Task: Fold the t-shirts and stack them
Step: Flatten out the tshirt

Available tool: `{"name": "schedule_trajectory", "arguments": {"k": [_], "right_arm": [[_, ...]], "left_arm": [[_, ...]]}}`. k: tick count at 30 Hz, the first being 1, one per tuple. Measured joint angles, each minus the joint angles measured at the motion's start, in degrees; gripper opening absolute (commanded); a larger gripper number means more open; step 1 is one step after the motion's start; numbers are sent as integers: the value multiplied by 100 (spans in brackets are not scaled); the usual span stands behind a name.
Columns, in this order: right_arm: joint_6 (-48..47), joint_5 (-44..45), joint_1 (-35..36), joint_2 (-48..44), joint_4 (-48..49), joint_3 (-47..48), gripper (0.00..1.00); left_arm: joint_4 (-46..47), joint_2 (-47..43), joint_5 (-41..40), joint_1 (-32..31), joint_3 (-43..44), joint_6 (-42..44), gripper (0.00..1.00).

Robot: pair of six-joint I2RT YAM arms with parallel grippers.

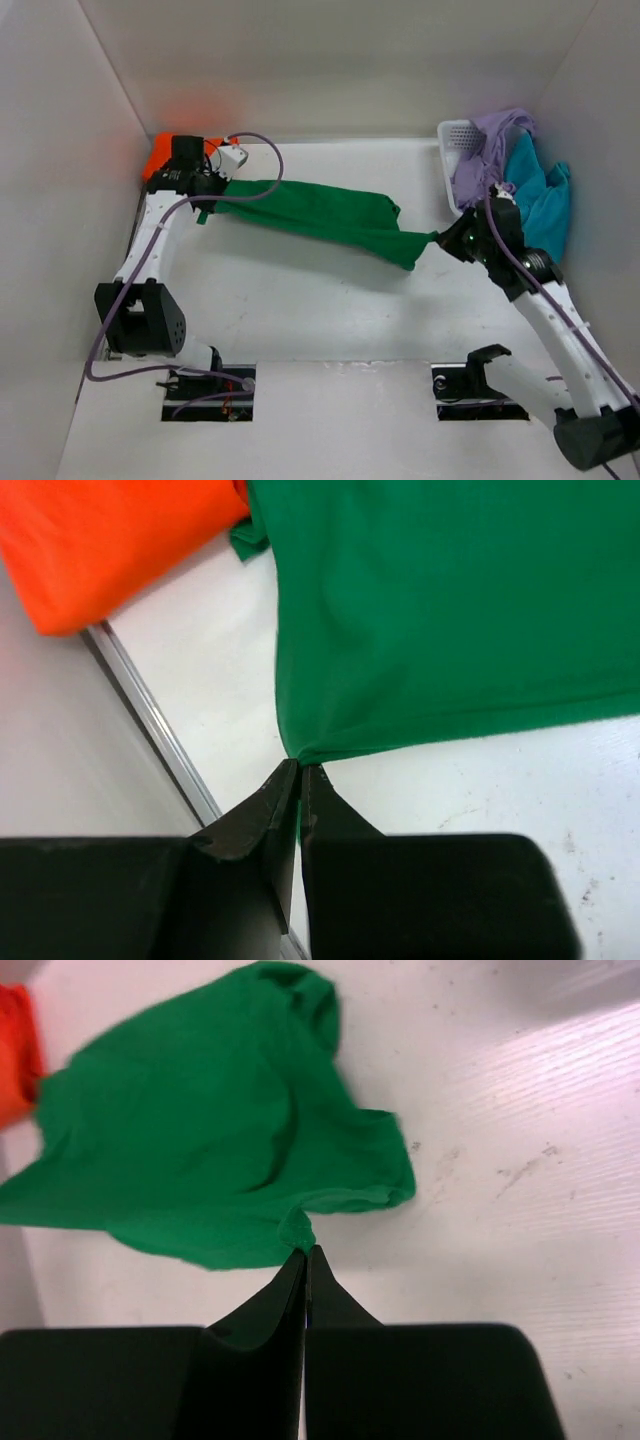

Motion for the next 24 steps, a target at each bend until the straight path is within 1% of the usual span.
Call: {"name": "schedule_trajectory", "arguments": {"k": [1,2,3,4,6,7,8,9,10,11,12,13,14,15,16,17,18,19,21,22,24], "right_arm": [[-33,-61,9,321,9,48,0],[-140,-127,-46,822,-17,286,0],[-275,-199,-133,1521,120,717,0],[-400,-293,-219,2111,90,1231,0],[-706,-389,-382,3482,-87,3001,0],[-817,-391,-444,4107,-70,3939,0],[-916,-358,-498,4647,-39,4787,0],[-1038,-306,-568,5324,-22,5947,0],[-1113,-269,-614,5772,-55,6843,0],[-1174,-240,-649,6083,-125,7528,0],[-1228,-210,-675,6341,-168,8253,0],[-1311,-151,-710,6393,-157,8773,0],[-1364,-107,-717,6245,-160,8915,0],[-1436,-63,-717,5840,-133,8841,0],[-1456,-48,-717,5707,-149,8806,0],[-1506,-35,-695,5254,74,8419,0],[-1534,-9,-669,4771,258,7888,0],[-1543,4,-664,4365,363,7416,0],[-1552,59,-614,3340,734,5984,0],[-1541,87,-575,3008,839,5447,0],[-1464,188,-466,2474,1207,4400,0]], "left_arm": [[13,103,-2,11,9,-4,1],[-35,212,2,9,87,-15,0],[-107,404,-4,7,291,-24,0],[-162,1327,-2,-24,1425,-118,0],[-415,2592,-111,-68,3274,-286,0],[-426,3003,-203,-87,3919,-343,0],[-343,3591,-350,-120,4916,-400,0],[-173,4179,-579,-162,6037,-426,0],[-66,4483,-699,-181,6664,-428,0],[214,4599,-817,-205,7007,-424,1],[389,4572,-892,-219,7090,-413,1],[973,4111,-970,-251,6583,-348,2],[1309,3615,-986,-286,5960,-286,2],[1659,3095,-1005,-323,5394,-192,2],[1963,2712,-1003,-343,4937,-118,2],[2164,2387,-1005,-365,4564,-39,2],[2610,1727,-1001,-393,3707,96,2],[2734,1338,-994,-409,3250,188,2],[3093,769,-951,-437,2455,313,2],[3368,380,-885,-452,1709,417,2],[3397,162,-848,-452,1095,505,2]]}}
